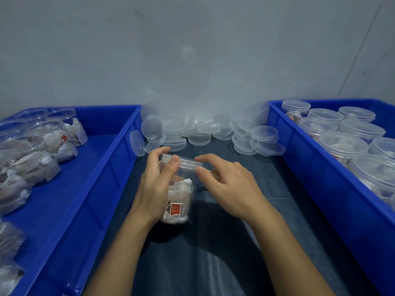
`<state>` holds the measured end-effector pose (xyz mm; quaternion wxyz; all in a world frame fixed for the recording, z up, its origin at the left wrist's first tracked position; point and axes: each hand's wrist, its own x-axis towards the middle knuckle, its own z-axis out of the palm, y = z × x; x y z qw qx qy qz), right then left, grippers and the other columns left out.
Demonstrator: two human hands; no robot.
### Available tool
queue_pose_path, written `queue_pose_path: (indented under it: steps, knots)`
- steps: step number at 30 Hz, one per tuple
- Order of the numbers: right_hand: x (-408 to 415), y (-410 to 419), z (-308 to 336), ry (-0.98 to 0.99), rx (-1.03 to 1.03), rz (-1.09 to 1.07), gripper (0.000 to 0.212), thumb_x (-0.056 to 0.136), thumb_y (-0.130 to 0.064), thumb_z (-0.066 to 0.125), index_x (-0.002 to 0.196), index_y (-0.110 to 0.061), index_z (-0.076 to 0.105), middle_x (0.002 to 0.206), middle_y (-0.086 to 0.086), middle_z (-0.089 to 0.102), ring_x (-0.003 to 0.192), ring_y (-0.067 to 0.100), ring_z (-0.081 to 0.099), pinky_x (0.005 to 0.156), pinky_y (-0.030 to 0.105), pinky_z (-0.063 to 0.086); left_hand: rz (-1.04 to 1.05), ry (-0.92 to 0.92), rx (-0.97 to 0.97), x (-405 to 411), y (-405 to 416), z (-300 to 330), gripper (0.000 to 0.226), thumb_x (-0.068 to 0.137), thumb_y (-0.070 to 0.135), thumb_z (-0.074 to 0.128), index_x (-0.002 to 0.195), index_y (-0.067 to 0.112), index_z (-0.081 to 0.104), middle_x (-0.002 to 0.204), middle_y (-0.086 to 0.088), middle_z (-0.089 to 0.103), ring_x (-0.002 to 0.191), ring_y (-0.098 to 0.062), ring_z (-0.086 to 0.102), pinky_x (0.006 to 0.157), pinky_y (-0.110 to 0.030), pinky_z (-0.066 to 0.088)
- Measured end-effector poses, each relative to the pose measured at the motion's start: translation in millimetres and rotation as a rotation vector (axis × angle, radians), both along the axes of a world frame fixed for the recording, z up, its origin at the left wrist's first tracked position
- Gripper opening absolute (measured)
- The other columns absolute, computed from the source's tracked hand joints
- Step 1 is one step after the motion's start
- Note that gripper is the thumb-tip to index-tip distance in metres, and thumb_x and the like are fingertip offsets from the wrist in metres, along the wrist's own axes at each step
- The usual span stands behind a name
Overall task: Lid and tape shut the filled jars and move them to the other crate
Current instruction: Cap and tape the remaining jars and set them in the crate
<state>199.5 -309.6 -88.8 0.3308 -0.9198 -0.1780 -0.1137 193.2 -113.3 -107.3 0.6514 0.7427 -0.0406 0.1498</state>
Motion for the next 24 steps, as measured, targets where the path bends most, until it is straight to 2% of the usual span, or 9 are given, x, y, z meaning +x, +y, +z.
queue_pose_path:
  steps: [3, 7, 8, 10, 12, 15, 19, 21, 24]
  knots:
    - [-1, 3, 0, -0.029, -0.043, -0.018, 0.044, 0.097, -0.064, 0.032, 0.132, -0.048, 0.053, 0.065, -0.018, 0.055, 0.088, 0.018, 0.063, 0.085, 0.043, 0.049, -0.002, 0.002, 0.043, -1, -1, -1, 0.054, 0.081, 0.079, 0.060, 0.125, 0.051, 0.047, 0.109, 0.010, 0.074, 0.095, -0.020, 0.077, 0.091, -0.058, 0.058]
    - [-3, 5, -1, -0.054, -0.056, -0.035, 0.048, 0.096, -0.065, 0.029, 0.134, -0.047, 0.053, 0.065, -0.018, 0.054, 0.089, 0.020, 0.065, 0.081, 0.042, 0.049, 0.228, -0.072, 0.330, -7, -8, 2, 0.062, 0.077, 0.085, 0.057, 0.120, 0.044, 0.042, 0.112, 0.019, 0.062, 0.100, 0.000, 0.064, 0.079, -0.016, 0.046]
    - [-3, 6, -1, -0.063, -0.058, -0.040, 0.049, 0.096, -0.066, 0.027, 0.133, -0.047, 0.052, 0.067, -0.017, 0.057, 0.090, 0.021, 0.066, 0.080, 0.041, 0.048, 0.301, -0.097, 0.394, -9, -9, 3, 0.062, 0.078, 0.084, 0.055, 0.121, 0.040, 0.045, 0.113, 0.019, 0.060, 0.099, 0.001, 0.062, 0.074, -0.011, 0.043]
    - [-5, 10, -1, -0.086, -0.066, -0.055, 0.055, 0.094, -0.069, 0.021, 0.133, -0.046, 0.052, 0.079, -0.013, 0.068, 0.095, 0.025, 0.066, 0.077, 0.040, 0.044, 0.365, -0.112, 0.461, -12, -15, 4, 0.066, 0.083, 0.083, 0.048, 0.126, 0.033, 0.049, 0.116, 0.014, 0.062, 0.099, -0.004, 0.063, 0.076, -0.015, 0.041]
    - [-7, 13, -1, -0.089, -0.068, -0.065, 0.059, 0.092, -0.069, 0.017, 0.134, -0.045, 0.051, 0.088, -0.012, 0.073, 0.098, 0.025, 0.066, 0.078, 0.041, 0.042, 0.361, -0.083, 0.495, -14, -23, 4, 0.077, 0.085, 0.084, 0.042, 0.138, 0.029, 0.045, 0.127, 0.008, 0.065, 0.109, -0.016, 0.064, 0.083, -0.032, 0.043]
    - [-10, 12, 4, 0.008, 0.026, -0.012, 0.053, 0.095, -0.055, 0.025, 0.139, -0.045, 0.053, 0.076, -0.019, 0.064, 0.095, 0.022, 0.065, 0.088, 0.045, 0.047, 0.356, -0.044, 0.536, -13, -25, 2, 0.087, 0.083, 0.087, 0.039, 0.148, 0.030, 0.037, 0.132, 0.004, 0.065, 0.116, -0.024, 0.063, 0.088, -0.041, 0.045]
    - [-7, 3, 5, -0.013, 0.073, 0.007, 0.040, 0.105, -0.037, 0.040, 0.140, -0.050, 0.054, 0.069, -0.021, 0.060, 0.078, 0.013, 0.058, 0.084, 0.044, 0.049, 0.275, -0.009, 0.319, -9, -15, 3, 0.082, 0.080, 0.087, 0.044, 0.142, 0.035, 0.045, 0.113, 0.017, 0.066, 0.103, -0.007, 0.063, 0.088, -0.037, 0.046]
    - [-5, 2, 6, -0.046, 0.048, -0.013, 0.036, 0.106, -0.041, 0.042, 0.139, -0.050, 0.054, 0.069, -0.020, 0.060, 0.072, 0.013, 0.055, 0.078, 0.043, 0.048, 0.249, -0.007, 0.240, -8, -11, 3, 0.077, 0.079, 0.085, 0.047, 0.137, 0.034, 0.050, 0.105, 0.019, 0.068, 0.099, 0.002, 0.063, 0.091, -0.037, 0.050]
    - [-2, 1, 4, -0.073, 0.025, -0.037, 0.034, 0.105, -0.049, 0.041, 0.137, -0.052, 0.053, 0.065, -0.015, 0.058, 0.071, 0.013, 0.055, 0.076, 0.042, 0.048, 0.218, -0.019, 0.195, -6, -8, 2, 0.071, 0.082, 0.082, 0.049, 0.133, 0.033, 0.053, 0.101, 0.028, 0.069, 0.099, 0.004, 0.064, 0.089, -0.034, 0.050]
